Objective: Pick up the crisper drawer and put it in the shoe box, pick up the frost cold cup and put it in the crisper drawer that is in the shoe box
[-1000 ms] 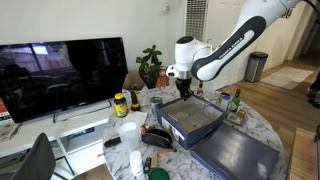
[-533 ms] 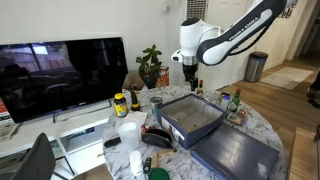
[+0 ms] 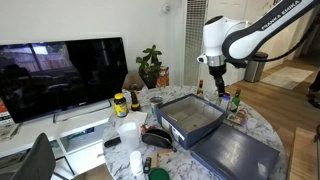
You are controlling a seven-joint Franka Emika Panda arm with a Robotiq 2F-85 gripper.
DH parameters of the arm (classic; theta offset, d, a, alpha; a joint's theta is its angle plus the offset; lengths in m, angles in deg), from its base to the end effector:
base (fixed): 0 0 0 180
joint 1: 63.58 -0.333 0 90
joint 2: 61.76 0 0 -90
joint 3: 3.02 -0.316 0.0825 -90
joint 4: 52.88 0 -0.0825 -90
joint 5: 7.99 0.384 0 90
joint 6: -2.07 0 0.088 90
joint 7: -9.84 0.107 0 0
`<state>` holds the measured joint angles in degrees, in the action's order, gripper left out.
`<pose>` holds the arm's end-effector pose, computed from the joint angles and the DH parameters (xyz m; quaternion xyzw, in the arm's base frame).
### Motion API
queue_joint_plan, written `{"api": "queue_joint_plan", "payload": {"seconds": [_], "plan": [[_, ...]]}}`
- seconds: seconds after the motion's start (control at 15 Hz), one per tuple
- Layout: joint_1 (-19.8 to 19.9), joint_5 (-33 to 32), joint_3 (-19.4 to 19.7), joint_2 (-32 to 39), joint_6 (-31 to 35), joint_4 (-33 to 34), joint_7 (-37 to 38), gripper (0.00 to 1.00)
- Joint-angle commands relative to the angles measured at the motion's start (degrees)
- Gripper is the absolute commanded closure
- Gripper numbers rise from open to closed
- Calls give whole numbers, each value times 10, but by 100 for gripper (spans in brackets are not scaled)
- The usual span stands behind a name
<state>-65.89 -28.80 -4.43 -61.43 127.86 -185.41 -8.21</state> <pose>0.4974 0.0198 0.3325 0.9424 0.2978 -0.0776 0.1310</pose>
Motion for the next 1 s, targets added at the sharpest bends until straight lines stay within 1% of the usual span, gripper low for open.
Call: {"api": "queue_joint_plan", "payload": {"seconds": [0.0,0.2,0.4,0.47,0.53,0.6,0.73,0.93], "plan": [[17,84,15,-79,19,-119,11,0],[28,154,36,-107,49,-185,7,0],[36,211,59,-116,134,-246,6,0],[38,222,65,-114,168,-263,5,0],[40,223,65,-111,195,-270,20,0],[37,203,60,-94,153,-236,8,0],[40,208,64,-94,183,-253,13,0],[40,211,64,-95,186,-254,16,0]]}}
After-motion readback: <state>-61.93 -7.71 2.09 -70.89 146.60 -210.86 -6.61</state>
